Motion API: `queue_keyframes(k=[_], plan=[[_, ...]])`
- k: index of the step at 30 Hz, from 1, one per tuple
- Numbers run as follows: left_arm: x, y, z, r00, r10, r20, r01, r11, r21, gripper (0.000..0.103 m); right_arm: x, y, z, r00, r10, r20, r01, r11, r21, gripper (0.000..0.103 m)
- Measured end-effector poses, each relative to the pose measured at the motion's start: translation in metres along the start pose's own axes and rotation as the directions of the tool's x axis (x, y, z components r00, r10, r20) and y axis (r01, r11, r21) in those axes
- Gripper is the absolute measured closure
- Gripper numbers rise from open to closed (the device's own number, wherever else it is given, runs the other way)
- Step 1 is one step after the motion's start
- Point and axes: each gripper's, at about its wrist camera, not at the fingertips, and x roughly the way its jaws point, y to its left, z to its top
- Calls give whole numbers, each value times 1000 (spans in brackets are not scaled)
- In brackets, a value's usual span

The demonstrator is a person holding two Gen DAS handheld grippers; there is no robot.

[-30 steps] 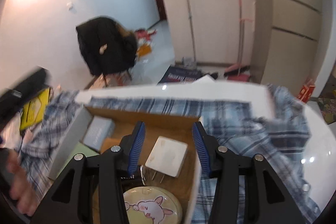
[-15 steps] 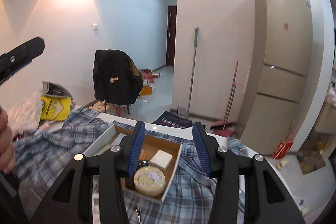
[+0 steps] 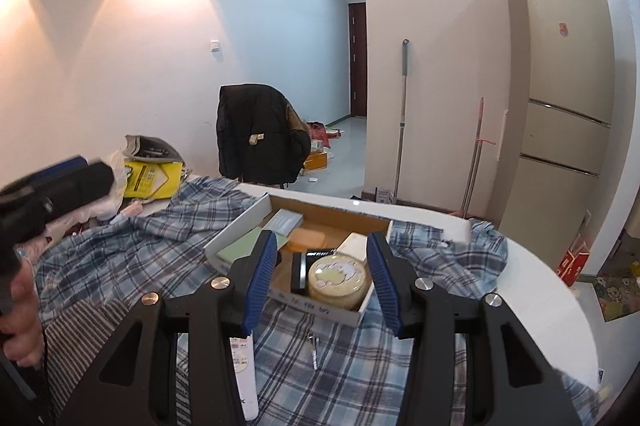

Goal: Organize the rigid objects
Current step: 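Withdraw both grippers and move the right gripper over the silver nail clipper, then close the right gripper on the silver nail clipper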

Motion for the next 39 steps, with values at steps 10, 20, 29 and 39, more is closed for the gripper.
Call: queue_keyframes(k=[10, 20, 29, 39], plan=[[60, -3, -50, 984, 30, -178, -24, 999, 34, 0, 40, -4, -33, 992, 2, -128, 1, 1000, 19, 57], [129, 27, -107, 895, 54, -442, -69, 997, -18, 0, 105, -36, -75, 913, 105, -394, -48, 987, 153, 79], [130, 25, -113, 890, 29, -454, -40, 999, -14, 0, 123, -34, -88, 870, 155, -469, -76, 980, 183, 85], [131, 27, -112, 885, 11, -465, -27, 999, -27, 0, 124, -28, -91, 868, 135, -478, -72, 986, 148, 88]])
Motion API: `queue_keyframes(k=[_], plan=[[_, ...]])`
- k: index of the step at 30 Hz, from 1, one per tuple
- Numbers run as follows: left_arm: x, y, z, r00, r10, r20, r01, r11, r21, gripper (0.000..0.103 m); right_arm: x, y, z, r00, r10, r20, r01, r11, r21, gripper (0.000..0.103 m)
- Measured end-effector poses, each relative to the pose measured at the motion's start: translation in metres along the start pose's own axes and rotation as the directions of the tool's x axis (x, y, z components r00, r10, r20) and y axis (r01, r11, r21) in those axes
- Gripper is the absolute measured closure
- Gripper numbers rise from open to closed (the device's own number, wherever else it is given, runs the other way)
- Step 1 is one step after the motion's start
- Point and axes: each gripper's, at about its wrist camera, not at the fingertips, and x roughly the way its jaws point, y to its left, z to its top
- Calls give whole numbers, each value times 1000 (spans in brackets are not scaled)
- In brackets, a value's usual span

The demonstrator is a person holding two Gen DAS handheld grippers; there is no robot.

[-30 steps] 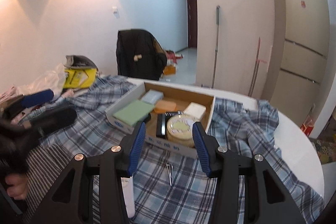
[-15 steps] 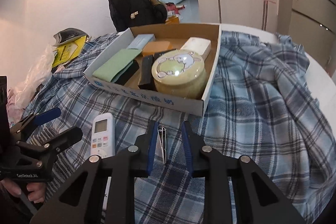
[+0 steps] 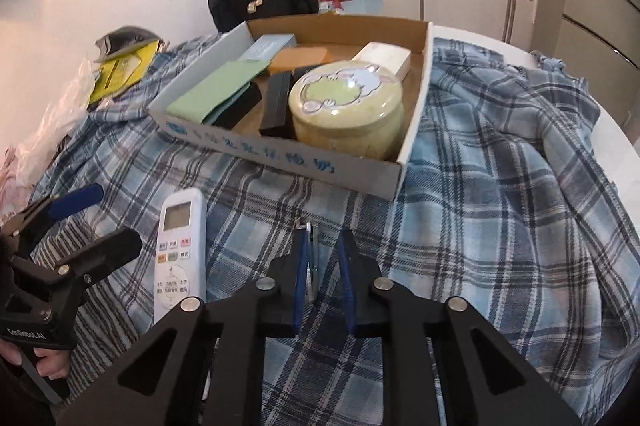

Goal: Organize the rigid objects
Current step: 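Close the right gripper on the silver nail clipper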

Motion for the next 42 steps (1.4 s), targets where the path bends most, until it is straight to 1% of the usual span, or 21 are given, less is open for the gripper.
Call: queue_keyframes(k=[2, 5, 9, 14, 19, 21, 23, 25, 28, 31, 33, 36, 38, 42], plan=[[1, -1, 0, 1000, 2, -4, -2, 1000, 2, 0, -1, -2, 0, 1000, 3, 4, -4, 1000, 8, 88], [1, -1, 0, 1000, -1, -3, 1, 1000, 3, 0, 3, -1, 0, 1000, 6, -18, -6, 1000, -1, 88], [2, -1, -1, 1000, 0, -6, 0, 1000, 5, 0, 4, 2, -1, 1000, 13, -20, -14, 1000, -13, 88], [2, -1, -1, 1000, -1, -7, 1, 1000, 8, 0, 7, 13, -4, 999, 9, -41, -12, 998, -66, 88], [3, -2, -1, 1000, -2, -11, 2, 1000, 8, 0, 0, 18, -5, 1000, 13, -7, -13, 995, -96, 88], [3, -2, -1, 1000, -2, -13, 2, 1000, 10, 0, 1, 20, -5, 1000, 15, -12, -16, 994, -108, 88], [4, -3, -1, 1000, 0, -15, 0, 1000, 11, 0, 6, 22, -4, 1000, 6, -29, -9, 994, -113, 88], [4, -3, -1, 1000, 1, -16, -1, 1000, 14, 0, 10, 23, -1, 999, -24, -36, 19, 993, -118, 88], [6, -3, -1, 1000, -7, -24, 8, 1000, 15, 0, 6, 29, 2, 998, -59, -2, 59, 988, -141, 88], [6, -1, -1, 1000, -8, -26, 8, 1000, 7, 0, 12, 33, 2, 999, -47, -24, 42, 985, -169, 88], [5, -1, -2, 1000, -8, -22, 8, 1000, 9, 0, 18, 32, 1, 998, -44, -47, 36, 985, -166, 88], [3, -3, -2, 1000, -6, -16, 7, 1000, 14, 0, 18, 29, 1, 999, -32, -39, 26, 988, -150, 88], [3, -3, -2, 1000, -5, -18, 6, 1000, 14, 0, 16, 27, 0, 999, -34, -34, 29, 990, -139, 94], [4, -2, -2, 1000, -7, -21, 8, 1000, 9, 0, 0, 21, 0, 999, -46, 27, 48, 992, -113, 94]])
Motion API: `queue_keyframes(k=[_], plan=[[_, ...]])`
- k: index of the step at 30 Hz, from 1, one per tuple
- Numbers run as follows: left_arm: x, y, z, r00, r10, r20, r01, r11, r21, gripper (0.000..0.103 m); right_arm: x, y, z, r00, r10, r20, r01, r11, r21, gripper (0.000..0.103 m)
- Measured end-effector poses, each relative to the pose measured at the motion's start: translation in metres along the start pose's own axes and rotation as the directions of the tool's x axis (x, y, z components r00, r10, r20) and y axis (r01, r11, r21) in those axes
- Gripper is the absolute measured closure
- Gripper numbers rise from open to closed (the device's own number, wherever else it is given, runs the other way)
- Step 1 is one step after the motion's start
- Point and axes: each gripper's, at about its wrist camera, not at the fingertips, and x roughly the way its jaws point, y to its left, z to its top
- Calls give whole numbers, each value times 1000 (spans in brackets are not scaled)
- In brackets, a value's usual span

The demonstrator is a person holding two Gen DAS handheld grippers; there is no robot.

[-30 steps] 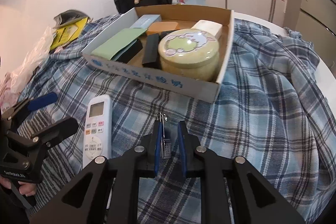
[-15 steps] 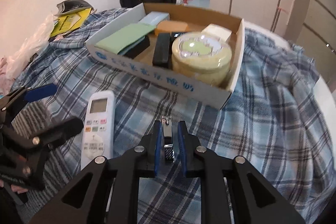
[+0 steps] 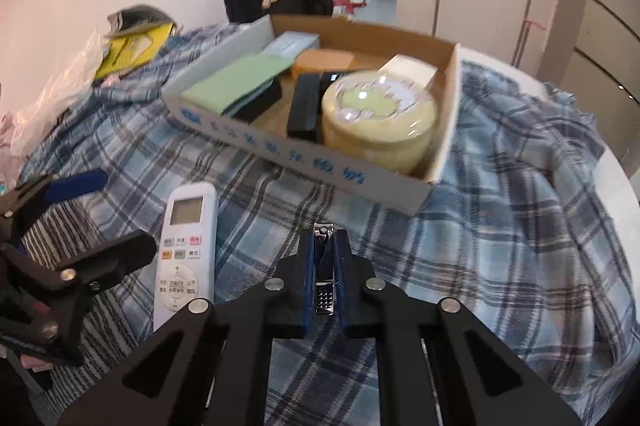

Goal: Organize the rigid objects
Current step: 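Close the right gripper on the silver nail clipper, then lower the left gripper over the white AUX remote and close on it while the right holds the clipper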

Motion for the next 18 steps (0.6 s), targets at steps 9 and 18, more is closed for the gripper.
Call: queue_keyframes(k=[9, 18], plan=[[4, 3, 2, 1000, -4, -29, 4, 1000, -22, 0, -24, -2, -10, 999, -29, 25, 29, 1000, -9, 94], [23, -8, 8, 944, -219, -247, 202, 975, -91, 22, -25, -13, -16, 999, -26, 25, 25, 999, 41, 94]])
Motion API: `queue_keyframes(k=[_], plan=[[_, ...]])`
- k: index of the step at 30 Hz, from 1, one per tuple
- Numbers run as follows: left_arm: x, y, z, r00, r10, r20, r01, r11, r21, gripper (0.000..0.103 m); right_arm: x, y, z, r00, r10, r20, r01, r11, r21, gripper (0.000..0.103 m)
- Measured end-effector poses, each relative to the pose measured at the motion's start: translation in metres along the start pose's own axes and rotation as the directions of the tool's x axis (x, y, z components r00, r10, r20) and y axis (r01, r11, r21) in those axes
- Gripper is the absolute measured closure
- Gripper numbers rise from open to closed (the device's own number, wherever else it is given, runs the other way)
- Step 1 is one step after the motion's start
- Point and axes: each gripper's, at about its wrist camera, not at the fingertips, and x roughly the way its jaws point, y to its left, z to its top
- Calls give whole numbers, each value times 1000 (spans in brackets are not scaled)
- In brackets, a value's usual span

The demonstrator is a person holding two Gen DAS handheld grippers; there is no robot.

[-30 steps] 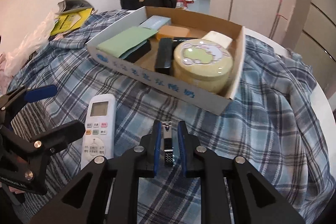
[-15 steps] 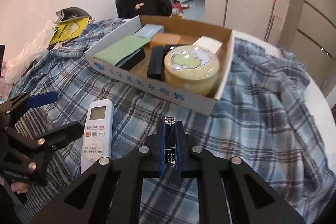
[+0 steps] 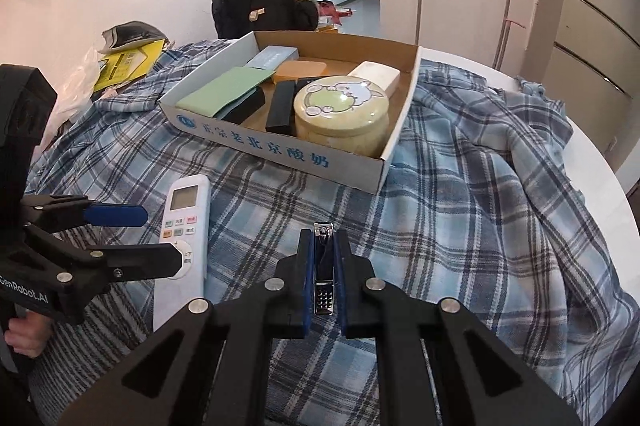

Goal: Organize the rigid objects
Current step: 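Lower the left gripper over the white AUX remote and close on it while the right holds the clipper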

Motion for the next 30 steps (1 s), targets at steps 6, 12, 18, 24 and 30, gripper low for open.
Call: queue_keyframes(k=[6, 12, 18, 24, 30], plan=[[6, -29, 0, 996, 86, -24, -83, 991, 109, 24, -8, -1, -1, 1000, -6, 22, 6, 1000, -1, 94], [22, -37, 8, 986, 163, -31, -157, 977, 144, 24, -14, -3, 0, 999, -28, 39, 28, 1000, 2, 94], [27, -39, 18, 982, 187, 11, -186, 966, 177, 49, -18, -12, 1, 997, -51, 56, 50, 998, 33, 94], [42, -59, 33, 975, 222, -16, -210, 943, 259, 55, -13, -18, 1, 998, -55, 40, 53, 997, 50, 94], [44, -60, 28, 977, 208, -40, -192, 950, 245, 52, -16, -18, 1, 998, -48, 50, 46, 998, 46, 94]])
